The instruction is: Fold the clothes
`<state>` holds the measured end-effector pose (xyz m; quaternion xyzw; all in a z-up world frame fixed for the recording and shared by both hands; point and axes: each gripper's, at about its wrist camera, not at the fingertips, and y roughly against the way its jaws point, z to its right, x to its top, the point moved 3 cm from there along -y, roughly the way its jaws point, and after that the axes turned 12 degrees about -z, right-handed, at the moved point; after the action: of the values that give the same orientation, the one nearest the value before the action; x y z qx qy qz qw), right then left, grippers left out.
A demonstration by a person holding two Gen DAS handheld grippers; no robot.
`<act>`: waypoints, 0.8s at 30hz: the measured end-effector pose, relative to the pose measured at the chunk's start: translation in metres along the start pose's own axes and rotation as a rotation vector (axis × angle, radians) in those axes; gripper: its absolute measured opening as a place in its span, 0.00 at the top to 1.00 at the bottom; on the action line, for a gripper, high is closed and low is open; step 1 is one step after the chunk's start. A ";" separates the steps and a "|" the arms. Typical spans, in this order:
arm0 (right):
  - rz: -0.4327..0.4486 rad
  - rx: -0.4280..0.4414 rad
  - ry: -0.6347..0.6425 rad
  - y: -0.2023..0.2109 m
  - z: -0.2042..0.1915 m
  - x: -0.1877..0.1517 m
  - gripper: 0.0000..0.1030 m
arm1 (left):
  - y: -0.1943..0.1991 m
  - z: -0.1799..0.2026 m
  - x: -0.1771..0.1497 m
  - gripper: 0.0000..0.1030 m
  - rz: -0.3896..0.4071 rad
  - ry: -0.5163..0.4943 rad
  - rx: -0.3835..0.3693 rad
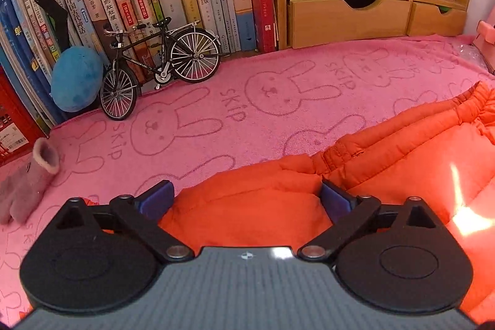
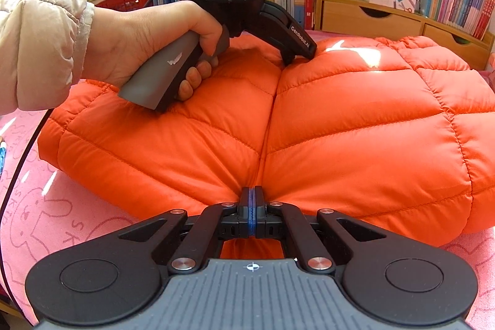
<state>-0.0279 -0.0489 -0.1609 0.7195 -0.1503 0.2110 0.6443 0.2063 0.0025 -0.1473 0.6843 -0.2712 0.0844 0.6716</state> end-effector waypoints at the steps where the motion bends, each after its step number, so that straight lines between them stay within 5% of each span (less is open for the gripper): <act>1: -0.002 0.002 0.000 0.001 0.000 0.000 0.98 | 0.011 -0.004 -0.003 0.14 0.010 0.008 0.011; 6: -0.019 0.053 -0.036 0.009 0.007 0.004 0.92 | 0.069 -0.023 -0.025 0.15 0.059 0.049 0.025; 8: 0.025 0.113 -0.098 0.027 0.021 0.007 0.70 | 0.083 -0.024 -0.039 0.15 0.066 0.057 0.035; 10: 0.095 0.139 -0.163 0.048 0.038 0.007 0.28 | 0.095 -0.021 -0.052 0.15 0.071 0.060 0.046; 14: 0.120 0.087 -0.300 0.069 0.081 -0.003 0.25 | 0.110 -0.003 -0.075 0.15 0.097 0.062 0.013; 19: 0.087 0.028 -0.597 0.069 0.146 -0.031 0.25 | 0.108 0.032 -0.092 0.15 0.120 -0.058 -0.011; 24: 0.092 0.054 -0.778 0.057 0.185 -0.048 0.25 | 0.088 0.050 -0.103 0.15 0.083 -0.138 -0.015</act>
<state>-0.0773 -0.2418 -0.1506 0.7550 -0.4099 -0.0449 0.5099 0.0645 -0.0152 -0.1236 0.6714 -0.3458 0.0628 0.6524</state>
